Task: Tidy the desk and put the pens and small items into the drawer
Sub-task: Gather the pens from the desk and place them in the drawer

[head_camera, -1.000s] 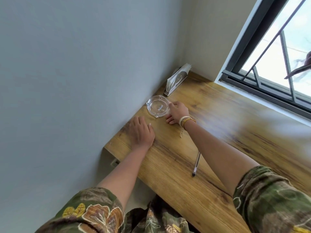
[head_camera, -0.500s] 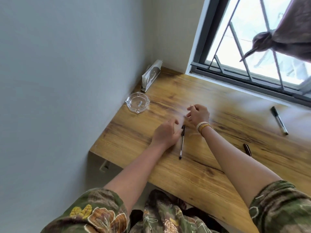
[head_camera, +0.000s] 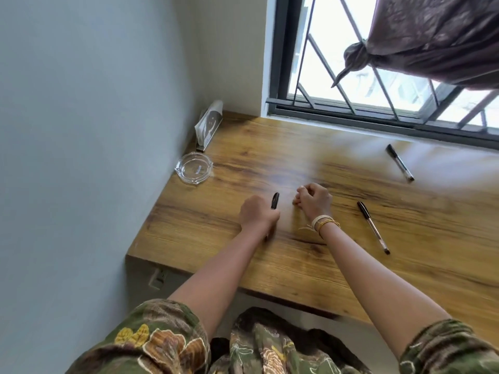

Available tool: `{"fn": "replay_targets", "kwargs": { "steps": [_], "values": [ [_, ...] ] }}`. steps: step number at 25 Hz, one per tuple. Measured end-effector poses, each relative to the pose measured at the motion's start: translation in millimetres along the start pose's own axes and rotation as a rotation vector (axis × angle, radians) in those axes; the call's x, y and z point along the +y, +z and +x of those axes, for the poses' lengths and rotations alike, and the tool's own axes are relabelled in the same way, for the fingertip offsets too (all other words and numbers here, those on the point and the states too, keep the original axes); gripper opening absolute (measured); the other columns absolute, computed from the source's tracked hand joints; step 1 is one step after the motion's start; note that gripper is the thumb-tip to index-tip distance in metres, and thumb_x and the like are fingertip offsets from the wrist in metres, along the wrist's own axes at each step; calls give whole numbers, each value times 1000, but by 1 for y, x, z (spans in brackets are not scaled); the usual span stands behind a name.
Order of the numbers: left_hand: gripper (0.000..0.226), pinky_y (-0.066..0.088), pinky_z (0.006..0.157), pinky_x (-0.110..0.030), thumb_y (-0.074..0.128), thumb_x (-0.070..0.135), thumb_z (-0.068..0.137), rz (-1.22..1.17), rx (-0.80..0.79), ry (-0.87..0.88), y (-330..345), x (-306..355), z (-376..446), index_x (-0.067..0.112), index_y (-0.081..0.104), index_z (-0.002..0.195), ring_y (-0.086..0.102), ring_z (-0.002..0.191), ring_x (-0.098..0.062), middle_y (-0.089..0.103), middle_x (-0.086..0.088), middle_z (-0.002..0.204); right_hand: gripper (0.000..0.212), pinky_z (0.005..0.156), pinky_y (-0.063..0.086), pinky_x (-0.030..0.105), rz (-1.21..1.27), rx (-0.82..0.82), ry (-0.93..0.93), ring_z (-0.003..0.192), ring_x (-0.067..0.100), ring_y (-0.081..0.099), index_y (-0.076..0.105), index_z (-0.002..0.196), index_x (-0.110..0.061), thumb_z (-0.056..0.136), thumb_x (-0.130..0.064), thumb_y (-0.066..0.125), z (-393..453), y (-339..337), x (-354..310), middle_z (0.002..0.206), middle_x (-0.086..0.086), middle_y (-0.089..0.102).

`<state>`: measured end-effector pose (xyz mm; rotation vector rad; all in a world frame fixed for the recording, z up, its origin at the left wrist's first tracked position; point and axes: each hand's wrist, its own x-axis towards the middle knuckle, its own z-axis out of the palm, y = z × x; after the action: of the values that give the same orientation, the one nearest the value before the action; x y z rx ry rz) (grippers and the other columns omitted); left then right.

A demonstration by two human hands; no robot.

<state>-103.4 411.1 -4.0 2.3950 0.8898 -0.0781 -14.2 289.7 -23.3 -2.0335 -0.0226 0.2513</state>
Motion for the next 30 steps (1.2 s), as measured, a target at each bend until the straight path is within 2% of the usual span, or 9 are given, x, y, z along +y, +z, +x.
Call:
{"fn": "replay_targets", "kwargs": {
  "steps": [2,6,8,10,15,19,22,26,30],
  "values": [
    [23,47,49,-25,70,29,67,-293,-82,-92,3,7,-3,11,63,57,68,60,-24,68,-12,62,24,77,58,50,29,-20,-10,64,19,72,65,63,-20,75,-37,54,-8,-9,-3,57,-3,70],
    [9,57,52,-27,65,8,88,-1510,-344,-408,10,35,-21,2,64,81,70,59,-18,70,-9,68,19,69,49,29,-209,25,-154,68,20,65,69,80,-9,87,-22,57,-25,-41,-4,75,6,72],
    [8,59,59,-31,55,7,95,-1676,-342,-442,24,45,-27,6,61,89,71,62,-16,71,-7,74,14,69,46,27,-344,160,-261,76,24,63,69,90,-6,86,-14,58,-32,-62,6,85,10,70],
    [16,58,62,-33,45,4,100,-1669,-350,-418,35,56,-35,9,57,92,71,63,-17,67,-8,84,17,77,49,34,-427,262,-267,88,30,62,66,96,-5,82,-11,59,-33,-82,17,94,14,66],
    [20,56,59,-31,42,-10,95,-1514,-291,-354,50,87,-55,8,51,94,67,70,-22,64,-12,87,54,91,46,43,-705,326,113,112,38,49,51,114,0,79,-38,68,-34,-125,38,119,22,50],
    [17,57,57,-27,56,-9,90,-1456,-288,-274,62,100,-65,8,56,94,70,60,-15,67,-12,84,31,86,51,37,-662,204,42,103,33,61,68,101,-6,84,-31,64,-33,-141,52,110,16,63],
    [13,57,60,-28,56,-5,91,-1408,-287,-263,68,104,-69,7,58,97,70,61,-15,69,-12,84,17,79,52,29,-407,165,59,85,22,67,76,83,-15,78,-29,69,-30,-146,48,89,7,74],
    [12,58,59,-29,51,-2,95,-1356,-377,-260,68,112,-80,6,60,98,70,61,-15,69,-12,85,12,55,52,25,344,-34,317,61,15,61,73,74,-14,75,-24,77,-24,-149,28,75,7,72],
    [21,57,56,-29,51,-1,95,-1329,-457,-231,67,120,-87,-4,60,113,72,66,-21,72,-14,85,18,36,33,17,281,-205,261,46,9,50,76,85,-5,75,-21,75,-25,-152,14,60,0,69]
  ]
}}
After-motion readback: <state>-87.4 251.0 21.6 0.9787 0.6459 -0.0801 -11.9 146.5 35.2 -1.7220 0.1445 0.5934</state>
